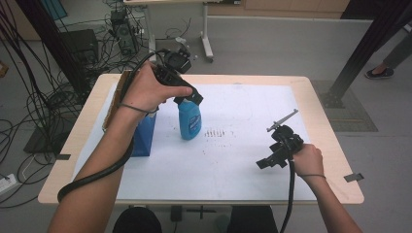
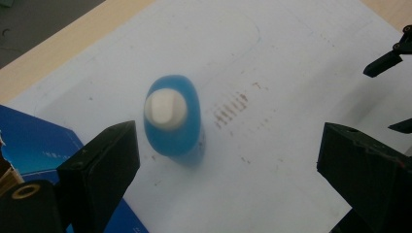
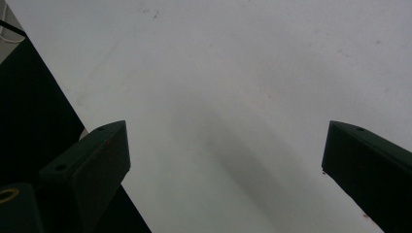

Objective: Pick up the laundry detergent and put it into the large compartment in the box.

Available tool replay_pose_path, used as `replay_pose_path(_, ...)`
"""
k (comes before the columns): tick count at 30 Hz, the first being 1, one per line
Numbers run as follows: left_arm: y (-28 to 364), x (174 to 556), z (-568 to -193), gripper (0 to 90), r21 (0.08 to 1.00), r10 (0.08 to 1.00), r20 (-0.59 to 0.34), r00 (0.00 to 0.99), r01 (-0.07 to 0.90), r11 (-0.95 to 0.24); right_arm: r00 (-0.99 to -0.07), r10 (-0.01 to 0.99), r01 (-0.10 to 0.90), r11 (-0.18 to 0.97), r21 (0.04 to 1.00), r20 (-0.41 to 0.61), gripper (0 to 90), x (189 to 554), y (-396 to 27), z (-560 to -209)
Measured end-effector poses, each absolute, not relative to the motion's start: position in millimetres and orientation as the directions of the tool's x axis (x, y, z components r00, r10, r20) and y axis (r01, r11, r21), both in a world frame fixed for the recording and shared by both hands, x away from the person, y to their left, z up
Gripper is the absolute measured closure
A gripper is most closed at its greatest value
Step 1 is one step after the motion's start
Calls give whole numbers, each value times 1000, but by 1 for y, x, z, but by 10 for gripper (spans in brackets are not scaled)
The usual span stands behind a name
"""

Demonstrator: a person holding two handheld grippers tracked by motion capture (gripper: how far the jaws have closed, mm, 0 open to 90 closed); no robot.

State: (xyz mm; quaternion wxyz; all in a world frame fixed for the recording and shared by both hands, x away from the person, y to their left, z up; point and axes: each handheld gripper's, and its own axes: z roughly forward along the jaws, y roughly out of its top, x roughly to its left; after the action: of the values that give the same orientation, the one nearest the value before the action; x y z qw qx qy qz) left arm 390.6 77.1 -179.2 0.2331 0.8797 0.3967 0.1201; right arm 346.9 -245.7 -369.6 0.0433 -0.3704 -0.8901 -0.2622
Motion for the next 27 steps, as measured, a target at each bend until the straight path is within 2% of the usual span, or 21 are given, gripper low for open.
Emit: replay_pose_path(27, 79, 414, -191, 86, 497, 751, -2, 661, 652, -573, -720, 641, 682, 584, 441, 265, 33, 348, -247, -368)
